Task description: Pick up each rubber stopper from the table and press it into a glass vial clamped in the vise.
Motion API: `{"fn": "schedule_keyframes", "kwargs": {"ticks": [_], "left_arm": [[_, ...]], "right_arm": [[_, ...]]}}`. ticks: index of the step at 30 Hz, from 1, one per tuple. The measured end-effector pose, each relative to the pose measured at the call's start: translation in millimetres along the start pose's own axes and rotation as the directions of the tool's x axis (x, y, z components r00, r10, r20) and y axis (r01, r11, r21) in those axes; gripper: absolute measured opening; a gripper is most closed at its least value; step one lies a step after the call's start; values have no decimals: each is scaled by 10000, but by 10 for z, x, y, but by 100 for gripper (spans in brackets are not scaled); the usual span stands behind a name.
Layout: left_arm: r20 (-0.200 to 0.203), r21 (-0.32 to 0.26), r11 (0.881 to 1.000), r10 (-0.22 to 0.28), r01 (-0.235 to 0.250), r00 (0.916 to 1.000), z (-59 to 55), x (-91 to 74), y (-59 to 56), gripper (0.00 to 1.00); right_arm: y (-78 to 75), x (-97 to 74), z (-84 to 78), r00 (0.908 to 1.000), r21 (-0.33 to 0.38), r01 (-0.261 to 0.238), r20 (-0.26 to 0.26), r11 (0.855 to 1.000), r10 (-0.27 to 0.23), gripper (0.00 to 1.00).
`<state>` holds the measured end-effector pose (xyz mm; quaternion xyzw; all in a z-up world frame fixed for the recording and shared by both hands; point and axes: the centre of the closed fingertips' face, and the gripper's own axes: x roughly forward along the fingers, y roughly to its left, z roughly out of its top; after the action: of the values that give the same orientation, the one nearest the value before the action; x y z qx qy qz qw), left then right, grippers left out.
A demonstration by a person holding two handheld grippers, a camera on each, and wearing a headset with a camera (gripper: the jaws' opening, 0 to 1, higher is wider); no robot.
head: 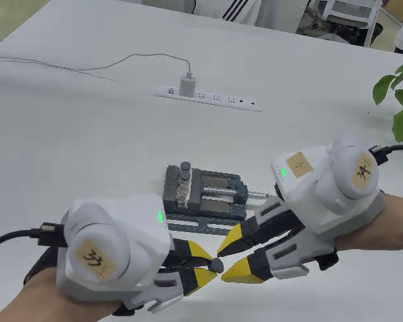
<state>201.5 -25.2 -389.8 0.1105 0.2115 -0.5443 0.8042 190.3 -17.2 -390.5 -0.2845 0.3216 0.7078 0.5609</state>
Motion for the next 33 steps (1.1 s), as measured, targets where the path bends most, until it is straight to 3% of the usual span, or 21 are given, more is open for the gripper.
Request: {"fn": "schedule_keyframes", "kwargs": {"ticks": [12,25,33], "left_arm": [[-177,49,10000,22,-21,9998,-42,-8,0,3],[-271,-368,9993,92,-102,9996,-39,12,24,3],[-350,130,9998,119,-115,9993,-37,25,22,3]], "right_arm": [[2,32,25,9996,-264,-39,-286,9996,31,11],[-51,35,13,9964,-682,149,-818,9976,-204,8],[-65,29,5,9949,-597,-29,-1006,9982,-31,7]]}}
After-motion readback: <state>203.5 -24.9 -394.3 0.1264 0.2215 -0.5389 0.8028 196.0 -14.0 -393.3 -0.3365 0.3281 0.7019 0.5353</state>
